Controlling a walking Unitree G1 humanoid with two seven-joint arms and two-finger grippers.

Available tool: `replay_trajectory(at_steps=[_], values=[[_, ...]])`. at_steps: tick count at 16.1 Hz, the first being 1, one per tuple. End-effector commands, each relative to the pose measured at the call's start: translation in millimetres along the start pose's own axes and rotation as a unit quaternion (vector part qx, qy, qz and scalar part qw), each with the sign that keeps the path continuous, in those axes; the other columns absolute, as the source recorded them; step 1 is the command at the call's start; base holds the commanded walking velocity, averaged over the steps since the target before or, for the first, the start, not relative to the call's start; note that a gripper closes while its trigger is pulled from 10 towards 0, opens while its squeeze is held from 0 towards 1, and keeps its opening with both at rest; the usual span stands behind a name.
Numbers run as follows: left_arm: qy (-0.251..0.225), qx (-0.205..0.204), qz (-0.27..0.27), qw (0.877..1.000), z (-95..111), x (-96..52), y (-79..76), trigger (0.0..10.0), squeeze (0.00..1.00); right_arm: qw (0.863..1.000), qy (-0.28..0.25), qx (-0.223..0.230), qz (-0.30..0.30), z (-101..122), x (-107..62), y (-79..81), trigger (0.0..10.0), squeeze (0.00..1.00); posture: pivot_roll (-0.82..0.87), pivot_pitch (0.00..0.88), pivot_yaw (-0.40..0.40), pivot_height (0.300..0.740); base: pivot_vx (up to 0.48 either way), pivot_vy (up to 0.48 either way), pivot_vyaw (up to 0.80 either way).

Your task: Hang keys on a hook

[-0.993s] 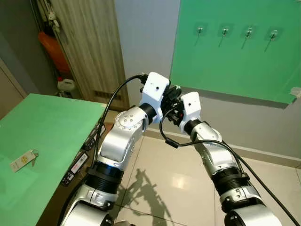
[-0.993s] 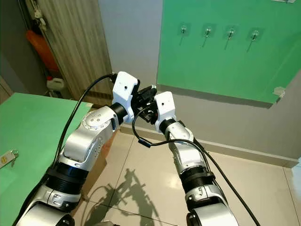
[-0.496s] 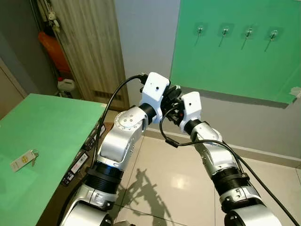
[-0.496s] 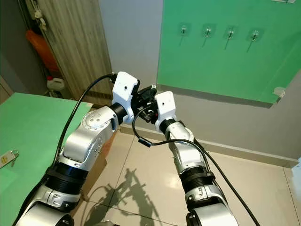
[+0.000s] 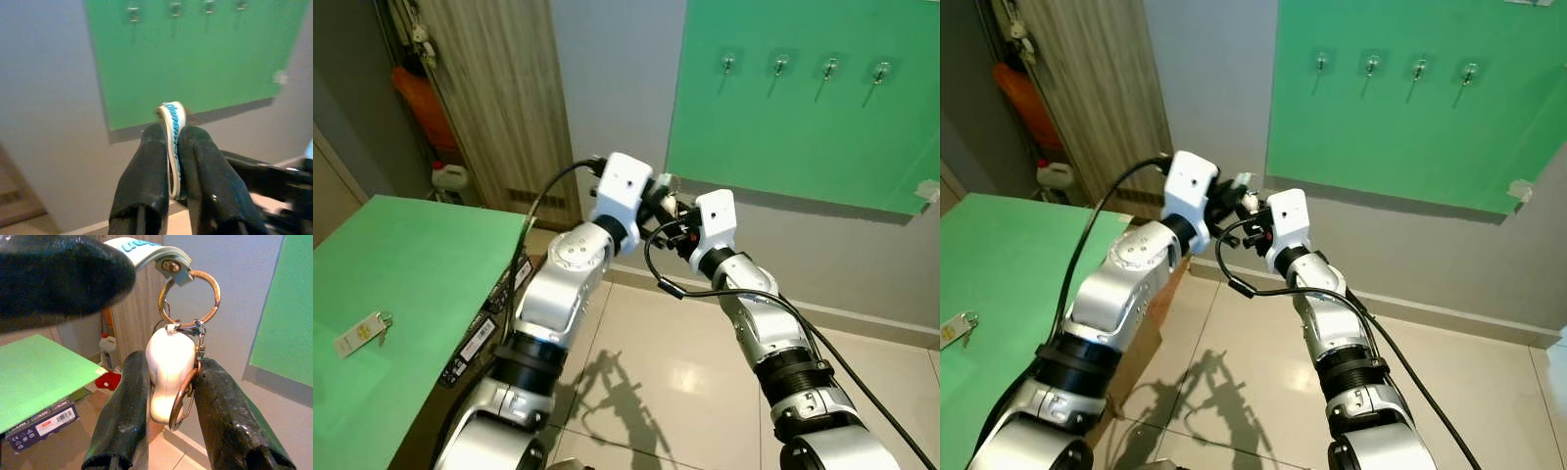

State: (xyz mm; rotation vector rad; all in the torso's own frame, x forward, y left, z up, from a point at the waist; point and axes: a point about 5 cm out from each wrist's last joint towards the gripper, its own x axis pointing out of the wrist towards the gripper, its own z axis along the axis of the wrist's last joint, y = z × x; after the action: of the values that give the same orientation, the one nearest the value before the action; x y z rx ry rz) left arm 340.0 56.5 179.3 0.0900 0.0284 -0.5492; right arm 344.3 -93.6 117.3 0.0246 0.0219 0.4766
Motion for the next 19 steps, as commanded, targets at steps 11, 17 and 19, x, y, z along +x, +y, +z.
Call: replay_trajectory(at_steps=[11, 17, 19], values=[[-0.003, 0.037, 0.039, 0.999, 3.7, 3.2, 14.5, 10.0, 1.00, 1.000, -0.012, -0.006, -0.001, 7.6, -1.8, -6.6, 0.0, 0.00, -0.03, 0.000, 0.033, 0.740, 0.000, 0.000, 0.00], [0.047, -0.078, 0.063, 0.994, -11.8, 4.8, 21.3, 10.0, 0.00, 0.999, -0.020, -0.038, 0.001, 11.5, -2.4, -8.5, 0.0, 0.00, -0.03, 0.000, 0.035, 0.740, 0.000, 0.000, 0.00], [0.060, -0.131, 0.059, 0.988, -17.2, 4.9, 19.7, 10.0, 0.00, 0.995, -0.039, -0.089, 0.002, 21.6, -2.0, -10.4, 0.0, 0.00, -0.03, 0.000, 0.035, 0.740, 0.000, 0.000, 0.00]])
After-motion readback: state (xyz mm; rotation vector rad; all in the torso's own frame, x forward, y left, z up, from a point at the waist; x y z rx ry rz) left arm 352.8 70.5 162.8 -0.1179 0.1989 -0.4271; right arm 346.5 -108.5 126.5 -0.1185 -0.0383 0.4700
